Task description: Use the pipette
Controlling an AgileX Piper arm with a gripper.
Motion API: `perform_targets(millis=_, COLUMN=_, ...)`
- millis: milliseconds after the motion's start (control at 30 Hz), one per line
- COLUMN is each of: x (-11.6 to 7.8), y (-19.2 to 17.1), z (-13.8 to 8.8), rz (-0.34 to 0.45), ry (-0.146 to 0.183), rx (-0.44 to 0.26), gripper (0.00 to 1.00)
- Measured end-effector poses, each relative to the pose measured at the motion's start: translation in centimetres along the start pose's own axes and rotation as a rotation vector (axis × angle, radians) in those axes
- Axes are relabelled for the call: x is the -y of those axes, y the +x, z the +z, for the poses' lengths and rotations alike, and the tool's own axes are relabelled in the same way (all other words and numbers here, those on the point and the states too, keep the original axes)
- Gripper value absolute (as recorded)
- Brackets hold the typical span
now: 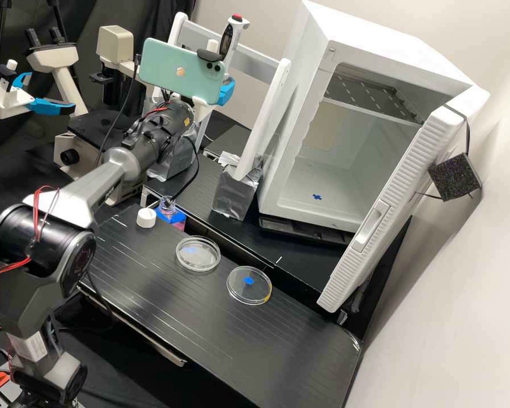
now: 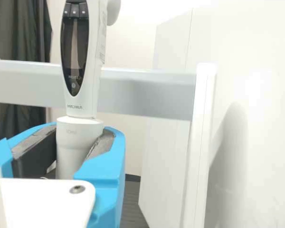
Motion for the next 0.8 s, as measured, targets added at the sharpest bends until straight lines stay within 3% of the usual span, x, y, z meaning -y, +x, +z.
perform_targets(millis=333, x=0.8, y=-4.1, z=1.3, rz=0.045, ry=0.048, rx=-0.035, gripper=0.00)
perform_targets(millis=600, x=1.4, y=-6.7, z=2.3, rz=0.114, ry=0.046, rx=-0.074, gripper=0.00)
perform_targets(millis=800, x=2.9, y=-7.7, z=3.7, rz=0.110, ry=0.049, rx=-0.063, gripper=0.00)
